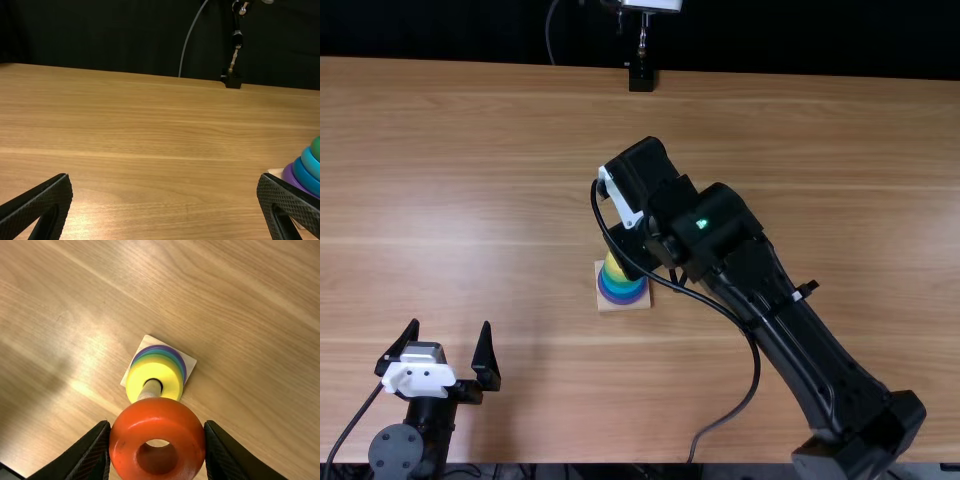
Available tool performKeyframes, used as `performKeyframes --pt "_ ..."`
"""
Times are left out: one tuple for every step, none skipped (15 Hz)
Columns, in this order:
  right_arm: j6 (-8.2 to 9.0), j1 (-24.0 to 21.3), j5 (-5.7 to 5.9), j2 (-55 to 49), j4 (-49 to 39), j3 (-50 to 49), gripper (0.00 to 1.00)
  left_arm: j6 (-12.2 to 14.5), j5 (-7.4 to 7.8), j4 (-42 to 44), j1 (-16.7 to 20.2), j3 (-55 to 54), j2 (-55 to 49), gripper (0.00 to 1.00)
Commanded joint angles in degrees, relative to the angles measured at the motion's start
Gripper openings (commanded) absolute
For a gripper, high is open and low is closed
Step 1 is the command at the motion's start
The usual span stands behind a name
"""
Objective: Build the Hanoi tower: stack the rings onto the peg from bottom to top in this color order: purple, dark blue, light blue, dark green, light green, yellow, orange.
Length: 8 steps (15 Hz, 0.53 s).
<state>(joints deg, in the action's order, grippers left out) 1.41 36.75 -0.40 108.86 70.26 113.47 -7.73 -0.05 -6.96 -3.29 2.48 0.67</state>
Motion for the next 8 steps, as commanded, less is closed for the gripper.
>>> performKeyframes --pt "0.17 0.9 -0.02 1.2 -0.4 1.7 0.00 0.2 -0.58 -0.2 -0.1 -2.2 -0.7 1.00" --pt "0.17 0.9 -0.02 1.5 -0.4 1.7 0.00 0.2 -0.58 -0.2 -0.1 -2.2 -0.7 1.00" --pt "0.17 0.9 -0.02 1.5 -0.5 1.7 0.00 0.2 -0.58 -0.2 -0.1 -2.2 -0.7 1.00" --pt "0.17 0.9 -0.02 1.6 -0.5 1.8 0.00 0.2 -0.58 -0.2 -0.1 -2.2 -0.7 1.00" --pt "0.17 0.9 -0.02 1.6 -0.6 1.7 0.00 0.2 -0.58 -0.2 -0.1 -2.2 -0.7 1.00" --pt "0.28 1.1 -0.02 2.0 -0.6 1.7 0.00 0.2 -0.58 -0.2 -0.1 -2.2 -0.7 1.00" --pt "0.28 1.7 -0.02 2.5 -0.6 1.8 0.00 0.2 -0.58 -0.2 -0.1 -2.2 -0.7 1.00" --pt "0.28 1.7 -0.02 2.7 -0.6 1.8 0.00 0.2 -0.58 -0.2 -0.1 -2.2 -0.7 1.00"
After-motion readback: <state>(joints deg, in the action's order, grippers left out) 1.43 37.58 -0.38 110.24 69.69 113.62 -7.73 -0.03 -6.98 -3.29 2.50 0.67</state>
